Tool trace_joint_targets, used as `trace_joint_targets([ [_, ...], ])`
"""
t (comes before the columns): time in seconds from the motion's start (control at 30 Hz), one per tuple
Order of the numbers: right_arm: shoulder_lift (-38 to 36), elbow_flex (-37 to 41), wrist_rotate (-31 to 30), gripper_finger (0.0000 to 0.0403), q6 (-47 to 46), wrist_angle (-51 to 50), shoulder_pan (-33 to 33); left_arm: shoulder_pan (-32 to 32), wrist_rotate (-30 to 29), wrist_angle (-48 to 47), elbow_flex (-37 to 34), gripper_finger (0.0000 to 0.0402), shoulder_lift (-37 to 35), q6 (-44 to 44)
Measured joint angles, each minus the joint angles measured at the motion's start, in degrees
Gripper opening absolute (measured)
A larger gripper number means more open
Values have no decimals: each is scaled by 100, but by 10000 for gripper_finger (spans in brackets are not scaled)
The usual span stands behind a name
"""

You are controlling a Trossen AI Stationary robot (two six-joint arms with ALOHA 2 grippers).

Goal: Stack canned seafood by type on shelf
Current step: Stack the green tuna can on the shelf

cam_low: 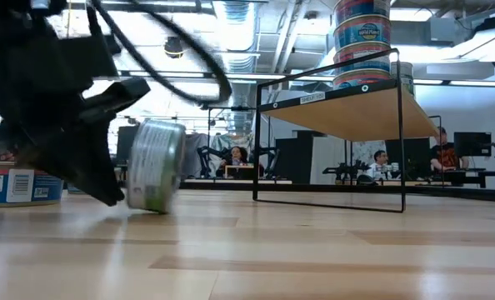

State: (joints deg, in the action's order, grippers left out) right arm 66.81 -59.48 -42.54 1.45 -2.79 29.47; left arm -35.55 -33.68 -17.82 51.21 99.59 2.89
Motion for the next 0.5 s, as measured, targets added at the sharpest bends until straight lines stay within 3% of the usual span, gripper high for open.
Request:
trace_joint_targets([
  [0.3, 1, 0, -1, 272, -51, 3, 0, 38, 983, -1225, 902, 1, -31, -294],
  [0.5, 2, 0, 0, 272, -113, 2, 0, -54, 819, -2076, 1832, 2, -31, 192],
])
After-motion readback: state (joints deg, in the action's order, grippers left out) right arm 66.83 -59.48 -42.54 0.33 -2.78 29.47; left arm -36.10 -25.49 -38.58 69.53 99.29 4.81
